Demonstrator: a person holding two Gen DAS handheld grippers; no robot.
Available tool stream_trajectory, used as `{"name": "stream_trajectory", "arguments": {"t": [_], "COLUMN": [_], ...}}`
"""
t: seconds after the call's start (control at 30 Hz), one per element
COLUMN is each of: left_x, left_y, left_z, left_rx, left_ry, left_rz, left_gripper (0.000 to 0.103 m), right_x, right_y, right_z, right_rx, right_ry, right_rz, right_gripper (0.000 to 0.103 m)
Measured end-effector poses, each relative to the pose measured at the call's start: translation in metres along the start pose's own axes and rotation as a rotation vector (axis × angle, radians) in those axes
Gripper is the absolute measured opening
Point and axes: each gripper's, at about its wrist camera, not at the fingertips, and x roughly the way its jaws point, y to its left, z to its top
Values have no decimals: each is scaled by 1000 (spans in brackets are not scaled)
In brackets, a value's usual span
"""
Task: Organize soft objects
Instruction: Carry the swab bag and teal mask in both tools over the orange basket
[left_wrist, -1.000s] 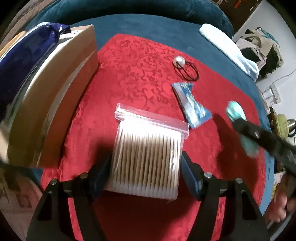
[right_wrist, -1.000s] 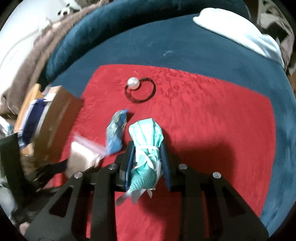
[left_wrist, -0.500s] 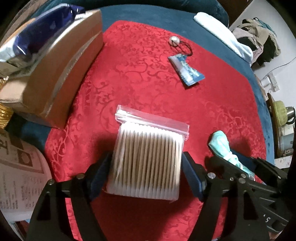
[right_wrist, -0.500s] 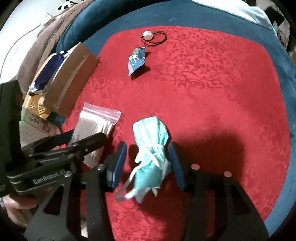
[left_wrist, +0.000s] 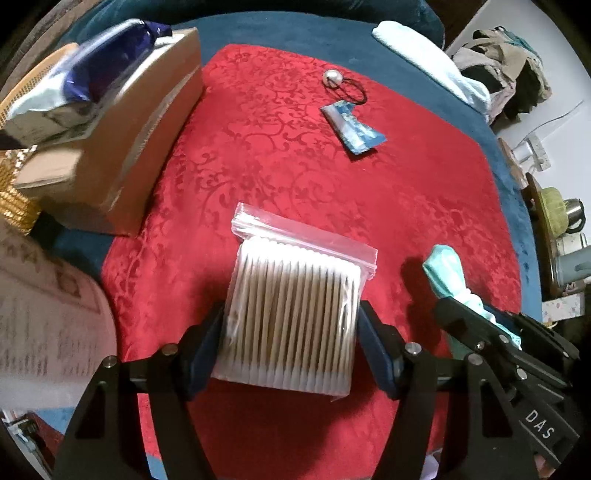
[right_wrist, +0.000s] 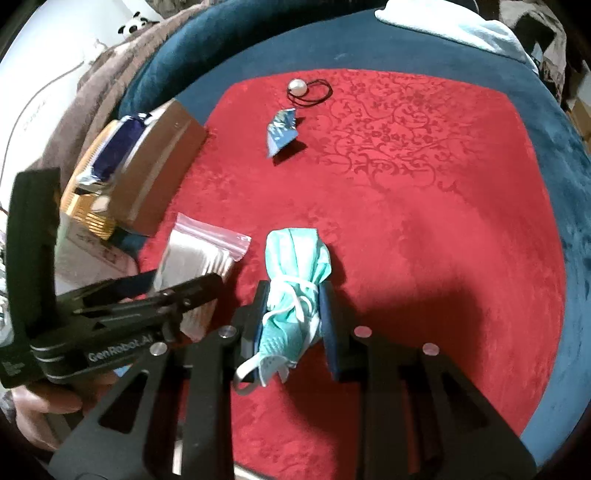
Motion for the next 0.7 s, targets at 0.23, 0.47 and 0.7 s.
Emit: {"name": "stream_trajectory", "arguments": {"t": [0.23, 0.47, 0.7], "left_x": [-35, -61, -81], "left_y": [7, 16, 26], "left_z": [-21, -43, -55], "left_rx": [26, 31, 26], "left_ry": [-21, -35, -50], "left_rz": [18, 30, 26], "left_gripper": [70, 70, 70], "right_x": [-19, -34, -47], "right_y": [28, 50, 69], "right_z": [-20, -44, -55], "right_rx": [3, 2, -20], "right_ry": [-18, -20, -38], "right_rz": [33, 46, 33], "right_gripper": [26, 26, 27]}}
